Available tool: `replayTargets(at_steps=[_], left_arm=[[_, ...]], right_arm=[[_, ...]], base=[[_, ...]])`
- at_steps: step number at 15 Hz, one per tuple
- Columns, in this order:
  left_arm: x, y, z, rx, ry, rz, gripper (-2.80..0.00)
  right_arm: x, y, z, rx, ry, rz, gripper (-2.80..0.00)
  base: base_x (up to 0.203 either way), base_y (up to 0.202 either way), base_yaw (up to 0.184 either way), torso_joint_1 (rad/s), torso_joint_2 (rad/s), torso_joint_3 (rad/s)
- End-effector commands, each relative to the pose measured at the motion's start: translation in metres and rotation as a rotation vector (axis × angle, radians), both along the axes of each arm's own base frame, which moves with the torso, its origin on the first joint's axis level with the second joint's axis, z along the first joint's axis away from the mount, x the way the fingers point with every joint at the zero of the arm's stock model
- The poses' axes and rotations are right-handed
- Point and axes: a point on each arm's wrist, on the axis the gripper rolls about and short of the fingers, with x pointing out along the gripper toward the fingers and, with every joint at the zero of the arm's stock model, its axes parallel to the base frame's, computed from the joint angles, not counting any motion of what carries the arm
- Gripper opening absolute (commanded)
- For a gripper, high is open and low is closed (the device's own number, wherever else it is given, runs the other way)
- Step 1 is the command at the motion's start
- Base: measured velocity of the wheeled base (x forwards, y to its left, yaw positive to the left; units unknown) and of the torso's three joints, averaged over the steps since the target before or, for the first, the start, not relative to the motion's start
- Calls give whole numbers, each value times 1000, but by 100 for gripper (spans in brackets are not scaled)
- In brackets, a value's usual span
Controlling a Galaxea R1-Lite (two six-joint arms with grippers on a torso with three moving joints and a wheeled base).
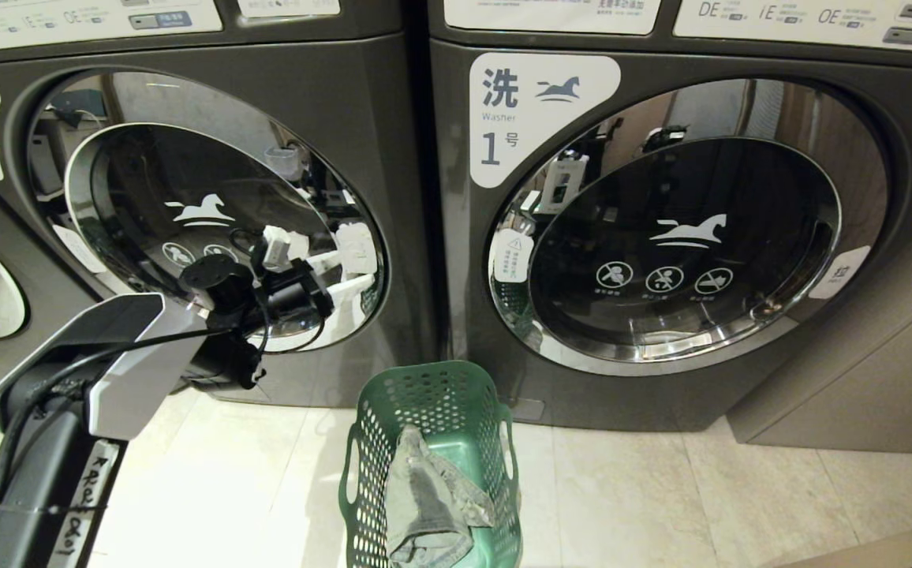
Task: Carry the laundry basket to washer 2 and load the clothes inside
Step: Open the lid of the washing machine
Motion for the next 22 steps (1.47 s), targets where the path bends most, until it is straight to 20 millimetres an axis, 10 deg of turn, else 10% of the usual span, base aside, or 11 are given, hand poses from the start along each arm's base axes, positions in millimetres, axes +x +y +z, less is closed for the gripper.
replayTargets(at_steps=[1, 22], left_arm=[[-4, -10, 1, 5, -19, -36, 0], [-26, -28, 0, -20, -33, -78, 0]], right_arm=[[0, 0, 0, -2, -1, 0, -280], [0, 0, 0, -1, -1, 0, -280]], base=[[0, 0, 0, 0, 0, 0], [0, 0, 0, 0, 0, 0]])
